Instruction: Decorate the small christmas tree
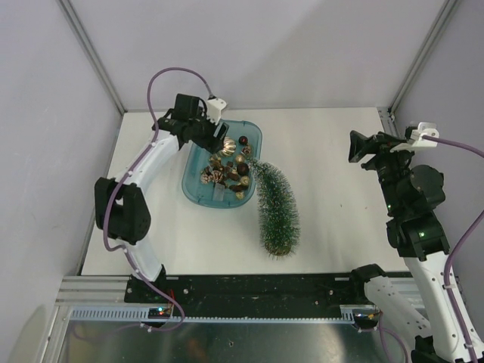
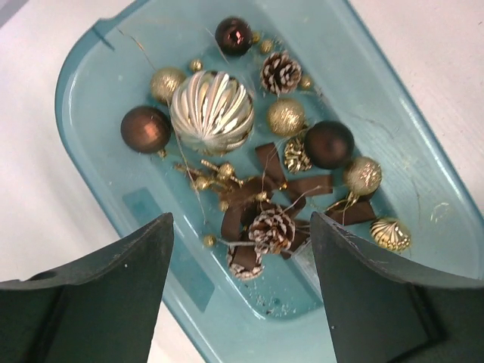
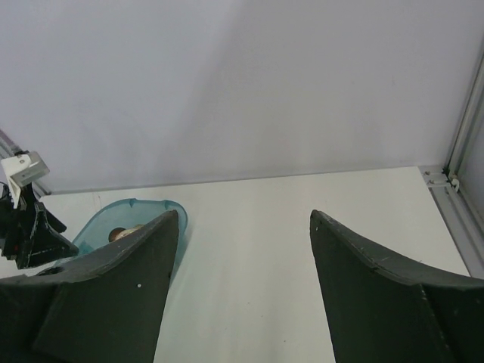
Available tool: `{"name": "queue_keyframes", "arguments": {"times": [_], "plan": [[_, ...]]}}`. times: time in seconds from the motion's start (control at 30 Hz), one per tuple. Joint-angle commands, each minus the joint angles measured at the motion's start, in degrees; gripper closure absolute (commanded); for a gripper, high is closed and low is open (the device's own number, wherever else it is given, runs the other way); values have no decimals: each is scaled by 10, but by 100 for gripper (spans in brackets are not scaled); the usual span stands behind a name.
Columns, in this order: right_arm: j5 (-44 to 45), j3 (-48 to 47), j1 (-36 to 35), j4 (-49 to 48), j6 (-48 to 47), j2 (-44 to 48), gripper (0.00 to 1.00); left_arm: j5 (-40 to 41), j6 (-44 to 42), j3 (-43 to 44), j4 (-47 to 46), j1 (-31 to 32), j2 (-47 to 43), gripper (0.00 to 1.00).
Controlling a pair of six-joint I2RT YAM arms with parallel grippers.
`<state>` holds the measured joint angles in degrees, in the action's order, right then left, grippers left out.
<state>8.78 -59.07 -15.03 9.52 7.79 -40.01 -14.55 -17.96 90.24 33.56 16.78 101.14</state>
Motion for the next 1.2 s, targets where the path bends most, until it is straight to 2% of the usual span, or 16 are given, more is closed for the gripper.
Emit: {"name": "queue_keyframes", "arguments": {"times": [0.0,0.13,0.23,0.43,0.53,0.67,0.77,1.17], "plan": [[-6,7,10,-18,-9,5,25,-58,12,49,-30,-3,22,22],[-16,9,16,-24,-6,5,25,-32,13,69,-39,-2,58,26],[-20,9,20,-27,-7,5,25,-28,8,74,-44,-3,77,35],[-27,9,30,-31,-4,5,25,-47,-6,67,-45,-3,94,64],[-34,9,34,-34,0,5,25,-46,-12,58,-45,-2,87,75],[-42,10,36,-38,8,2,26,-35,-18,59,-44,-3,62,96],[-48,10,36,-41,13,1,28,-28,-19,60,-44,0,13,99],[-77,9,34,-71,38,-10,32,-14,-17,65,-31,43,-203,100]]}}
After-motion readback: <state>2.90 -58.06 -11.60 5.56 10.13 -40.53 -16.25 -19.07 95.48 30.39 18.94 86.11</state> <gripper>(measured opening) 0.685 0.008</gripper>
